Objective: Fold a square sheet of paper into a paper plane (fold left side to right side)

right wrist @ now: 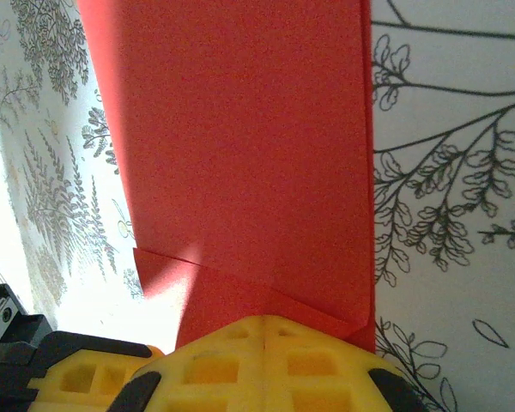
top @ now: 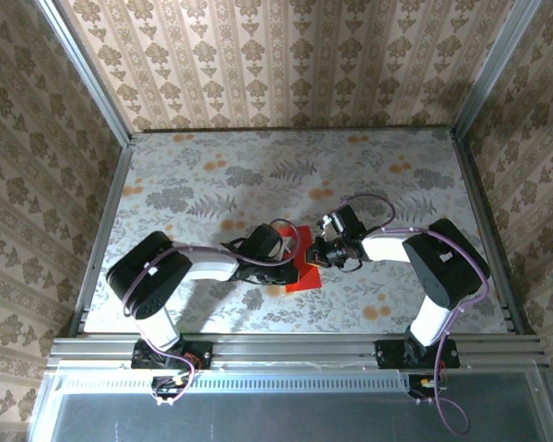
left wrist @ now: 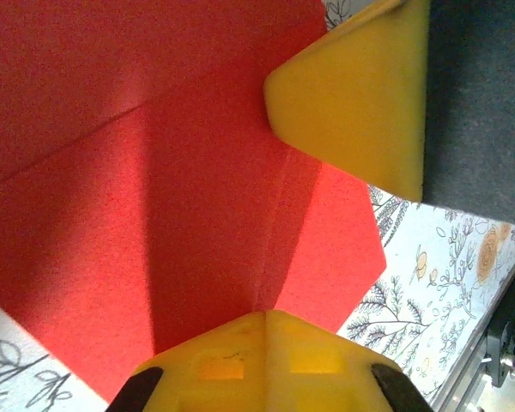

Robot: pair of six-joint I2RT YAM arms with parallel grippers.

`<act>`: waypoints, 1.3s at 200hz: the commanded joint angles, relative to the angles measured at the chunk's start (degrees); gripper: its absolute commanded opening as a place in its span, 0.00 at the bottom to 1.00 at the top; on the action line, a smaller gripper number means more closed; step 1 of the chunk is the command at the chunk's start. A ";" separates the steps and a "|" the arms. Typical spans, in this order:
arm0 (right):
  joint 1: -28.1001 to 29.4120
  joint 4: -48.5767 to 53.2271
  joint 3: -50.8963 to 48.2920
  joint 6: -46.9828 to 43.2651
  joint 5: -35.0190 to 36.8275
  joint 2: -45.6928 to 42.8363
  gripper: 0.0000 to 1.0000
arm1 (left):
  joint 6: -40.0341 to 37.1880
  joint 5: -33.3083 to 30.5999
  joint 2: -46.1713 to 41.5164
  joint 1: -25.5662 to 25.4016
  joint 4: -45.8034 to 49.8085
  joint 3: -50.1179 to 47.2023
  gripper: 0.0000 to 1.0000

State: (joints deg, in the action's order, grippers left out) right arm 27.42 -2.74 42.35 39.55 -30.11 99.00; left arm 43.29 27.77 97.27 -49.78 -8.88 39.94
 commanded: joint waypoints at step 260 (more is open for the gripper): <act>0.27 2.48 -2.58 1.67 2.25 -0.87 0.00 | -7.65 2.65 -3.16 10.04 3.13 2.48 0.33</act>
State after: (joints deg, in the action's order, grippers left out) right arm 27.44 -2.63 41.15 40.73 -29.95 97.69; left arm 37.43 28.23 91.66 -40.03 -4.03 40.62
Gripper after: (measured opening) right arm 0.064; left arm 0.333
